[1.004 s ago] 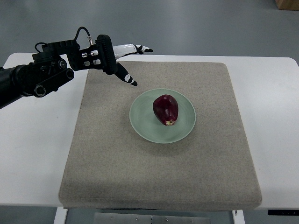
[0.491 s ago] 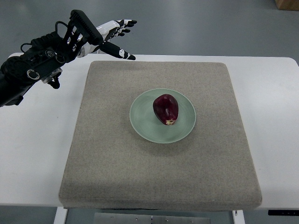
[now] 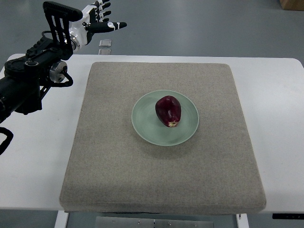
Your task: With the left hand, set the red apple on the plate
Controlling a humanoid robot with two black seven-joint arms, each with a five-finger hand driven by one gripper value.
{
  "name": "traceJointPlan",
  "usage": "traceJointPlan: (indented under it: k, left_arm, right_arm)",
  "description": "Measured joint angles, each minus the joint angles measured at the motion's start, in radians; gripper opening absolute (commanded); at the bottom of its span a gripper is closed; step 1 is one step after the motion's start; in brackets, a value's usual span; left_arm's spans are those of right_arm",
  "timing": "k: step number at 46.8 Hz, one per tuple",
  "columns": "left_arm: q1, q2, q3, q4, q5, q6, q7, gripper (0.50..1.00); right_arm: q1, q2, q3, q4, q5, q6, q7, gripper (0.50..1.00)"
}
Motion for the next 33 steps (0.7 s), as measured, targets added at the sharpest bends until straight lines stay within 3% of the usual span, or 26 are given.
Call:
traceJointPlan:
  k: [14,23,33]
  left_arm:
    - [0.002,-0.032,-0.102,0.009,-0.248,0.044,0.060,0.994]
    - [0.002,-0.080,-0.116,0.084,-0.406,0.046,0.066,0.994]
    - [0.000,-0.082,-0.117,0.095,-0.563,0.037,0.069,0.994]
  right_arm:
    - [0.000,0.000,0.000,0.000,0.000,0.000,0.000,0.964]
    - [0.000,0.000,0.000,0.000,0.000,0.000,0.000,0.964]
    - [0.001,0.000,0.000,0.000,0.000,0.000,0.000,0.964]
